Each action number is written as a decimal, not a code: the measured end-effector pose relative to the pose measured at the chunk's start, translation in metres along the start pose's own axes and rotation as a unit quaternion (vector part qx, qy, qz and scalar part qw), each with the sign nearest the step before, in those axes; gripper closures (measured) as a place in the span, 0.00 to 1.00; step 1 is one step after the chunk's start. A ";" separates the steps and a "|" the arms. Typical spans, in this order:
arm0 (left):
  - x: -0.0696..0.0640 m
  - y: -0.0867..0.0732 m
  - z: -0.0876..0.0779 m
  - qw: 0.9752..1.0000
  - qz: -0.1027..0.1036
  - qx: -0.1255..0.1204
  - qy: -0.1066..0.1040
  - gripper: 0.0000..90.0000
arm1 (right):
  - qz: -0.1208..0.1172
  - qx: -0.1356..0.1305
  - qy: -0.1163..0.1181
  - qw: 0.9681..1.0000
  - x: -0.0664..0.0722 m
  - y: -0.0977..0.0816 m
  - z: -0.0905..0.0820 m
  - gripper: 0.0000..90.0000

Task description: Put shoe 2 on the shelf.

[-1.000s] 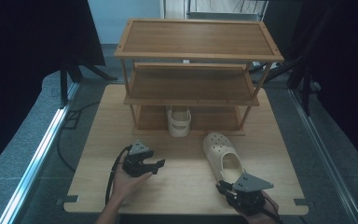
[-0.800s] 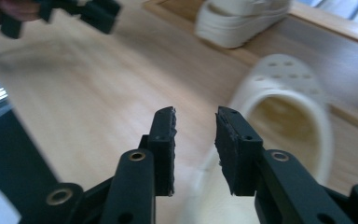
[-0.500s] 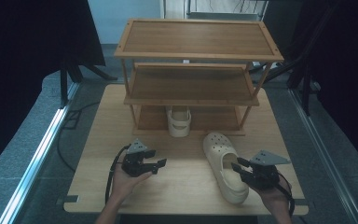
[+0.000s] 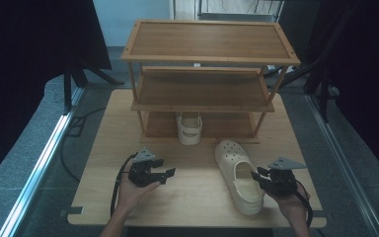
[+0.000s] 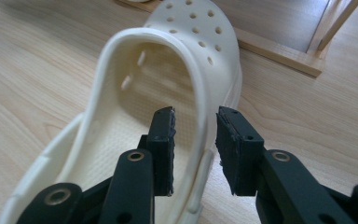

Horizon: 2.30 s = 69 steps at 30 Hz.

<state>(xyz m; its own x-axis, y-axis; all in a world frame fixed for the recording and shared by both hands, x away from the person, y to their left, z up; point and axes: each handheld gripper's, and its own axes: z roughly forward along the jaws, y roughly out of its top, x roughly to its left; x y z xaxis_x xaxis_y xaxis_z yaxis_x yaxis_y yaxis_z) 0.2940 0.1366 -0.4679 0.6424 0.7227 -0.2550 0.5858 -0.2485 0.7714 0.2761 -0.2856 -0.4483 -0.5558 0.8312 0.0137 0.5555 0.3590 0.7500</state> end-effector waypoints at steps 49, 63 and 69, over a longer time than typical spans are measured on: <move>0.002 -0.001 0.002 1.000 -0.002 0.005 0.001 0.42 | 0.042 -0.029 -0.008 0.999 -0.004 0.010 0.002 0.88; 0.003 -0.001 0.001 1.000 -0.005 0.003 0.001 0.42 | 0.038 -0.034 -0.006 0.999 -0.002 0.029 0.016 0.88; 0.003 -0.001 0.001 1.000 -0.005 0.004 0.001 0.42 | 0.038 -0.025 -0.002 0.999 0.000 0.041 0.030 0.88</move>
<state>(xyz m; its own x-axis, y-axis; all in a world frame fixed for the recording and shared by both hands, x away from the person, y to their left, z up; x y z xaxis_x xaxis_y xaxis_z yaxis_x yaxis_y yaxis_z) 0.2960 0.1386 -0.4705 0.6355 0.7263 -0.2621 0.5965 -0.2463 0.7639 0.3174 -0.2582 -0.4377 -0.5110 0.8568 0.0688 0.5639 0.2737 0.7792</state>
